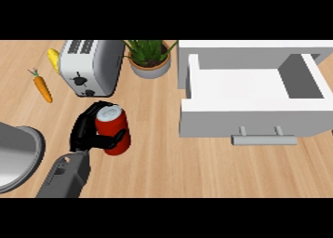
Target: Pick up the can, place it into the drawer and close the drawer
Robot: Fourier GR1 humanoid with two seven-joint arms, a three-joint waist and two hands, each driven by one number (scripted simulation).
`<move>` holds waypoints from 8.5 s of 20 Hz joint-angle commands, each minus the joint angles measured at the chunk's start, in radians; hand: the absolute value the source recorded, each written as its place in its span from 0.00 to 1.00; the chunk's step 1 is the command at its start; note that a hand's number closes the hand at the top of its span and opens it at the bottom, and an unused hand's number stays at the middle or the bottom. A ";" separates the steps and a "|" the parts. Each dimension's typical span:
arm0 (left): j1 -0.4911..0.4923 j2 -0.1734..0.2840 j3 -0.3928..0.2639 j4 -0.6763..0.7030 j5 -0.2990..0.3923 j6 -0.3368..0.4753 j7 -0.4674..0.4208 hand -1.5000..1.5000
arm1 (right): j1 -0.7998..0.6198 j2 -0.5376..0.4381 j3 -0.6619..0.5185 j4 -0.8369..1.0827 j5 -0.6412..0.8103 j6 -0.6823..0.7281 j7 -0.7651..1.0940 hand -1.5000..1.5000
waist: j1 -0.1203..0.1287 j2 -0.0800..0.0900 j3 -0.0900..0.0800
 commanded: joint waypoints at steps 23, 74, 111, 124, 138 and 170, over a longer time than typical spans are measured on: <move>-0.092 -0.075 -0.216 -0.607 -0.060 0.259 0.514 1.00 | 0.035 -0.016 -0.010 -0.094 -0.033 -0.005 0.069 0.00 | -0.004 -0.001 0.000; -1.128 -0.077 -0.596 0.351 0.350 0.638 0.524 1.00 | -0.105 0.001 0.031 0.025 0.051 -0.043 0.039 0.00 | -0.063 0.016 0.002; -1.076 -0.077 -0.782 0.452 0.535 0.875 0.389 0.00 | -0.182 -0.117 0.021 -0.077 0.147 -0.016 0.023 0.00 | -0.127 0.030 0.002; -1.060 -0.077 -0.732 0.411 0.642 0.877 0.273 0.00 | -0.286 -0.230 0.119 -0.067 0.477 -0.022 -0.017 0.00 | -0.073 0.027 0.000; -1.120 -0.053 -0.742 0.374 0.614 0.883 0.386 0.00 | -0.338 -0.225 0.383 0.274 1.065 -0.199 -0.065 0.00 | 0.008 0.005 0.001; -0.833 0.319 -0.791 -0.205 0.474 0.869 0.709 0.00 | -0.909 -0.119 0.153 1.380 1.294 -0.842 -0.183 0.00 | 0.081 0.016 0.003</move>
